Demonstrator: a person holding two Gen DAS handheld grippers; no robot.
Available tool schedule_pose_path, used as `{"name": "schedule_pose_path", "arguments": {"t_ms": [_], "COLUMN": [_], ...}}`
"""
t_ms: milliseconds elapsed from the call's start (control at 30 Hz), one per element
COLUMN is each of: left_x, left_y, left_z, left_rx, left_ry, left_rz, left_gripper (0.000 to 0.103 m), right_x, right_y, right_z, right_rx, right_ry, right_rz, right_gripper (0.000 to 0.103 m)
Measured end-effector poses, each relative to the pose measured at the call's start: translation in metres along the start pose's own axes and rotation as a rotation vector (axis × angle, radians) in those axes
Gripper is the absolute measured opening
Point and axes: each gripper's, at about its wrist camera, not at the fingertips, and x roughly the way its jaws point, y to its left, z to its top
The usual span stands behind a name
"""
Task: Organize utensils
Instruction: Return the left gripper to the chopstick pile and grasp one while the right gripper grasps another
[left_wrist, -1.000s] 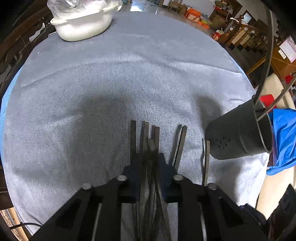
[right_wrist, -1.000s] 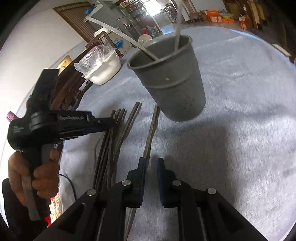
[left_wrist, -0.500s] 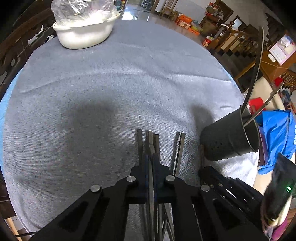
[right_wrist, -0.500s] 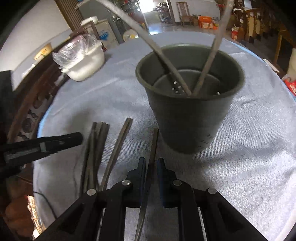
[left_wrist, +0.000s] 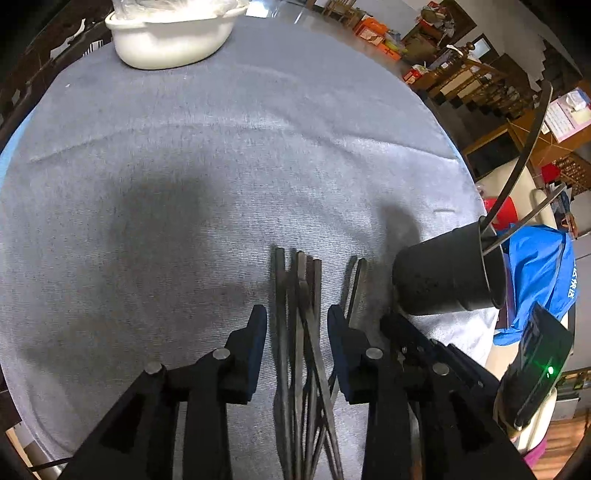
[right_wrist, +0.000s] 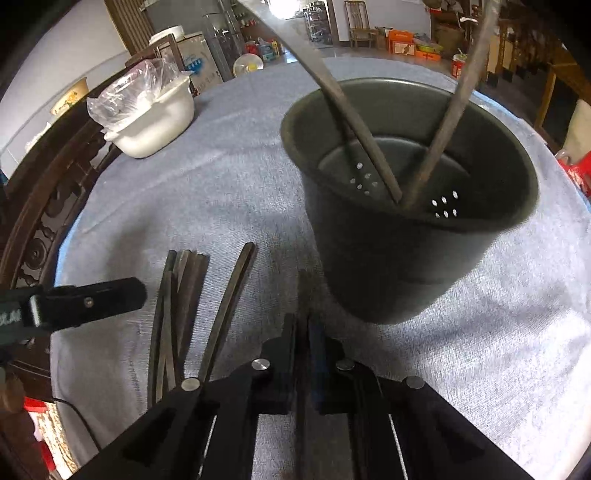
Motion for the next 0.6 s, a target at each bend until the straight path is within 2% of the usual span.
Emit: {"name": "schedule_pose_path", "arguments": {"t_ms": [200, 333, 433, 600], "left_x": [0.018, 0.03, 0.032, 0.015], "left_y": [-0.015, -0.02, -0.02, -0.028], "left_z": [0.005, 0.004, 0.005, 0.001], "left_rx": [0.012, 0.016, -0.003, 0.006], "left_ry": [0.03, 0.053, 0.051, -0.008], "left_rz": [0.083, 0.122, 0.118, 0.115], "left_gripper": [0.031, 0.012, 0.009, 0.008], "right_x": [-0.024, -0.034, -0.043, -0.062], "right_y": [-0.011, -0.019, -0.022, -0.029], "right_z": [-0.007, -0.012, -0.017, -0.019], "right_rx": [0.011, 0.018, 0.019, 0.027], "right_ry": [-0.043, -0.051, -0.07, -0.12], "right_rz": [0.065, 0.105, 0.133, 0.177], "right_gripper": [0.006, 0.006, 0.006, 0.006]}}
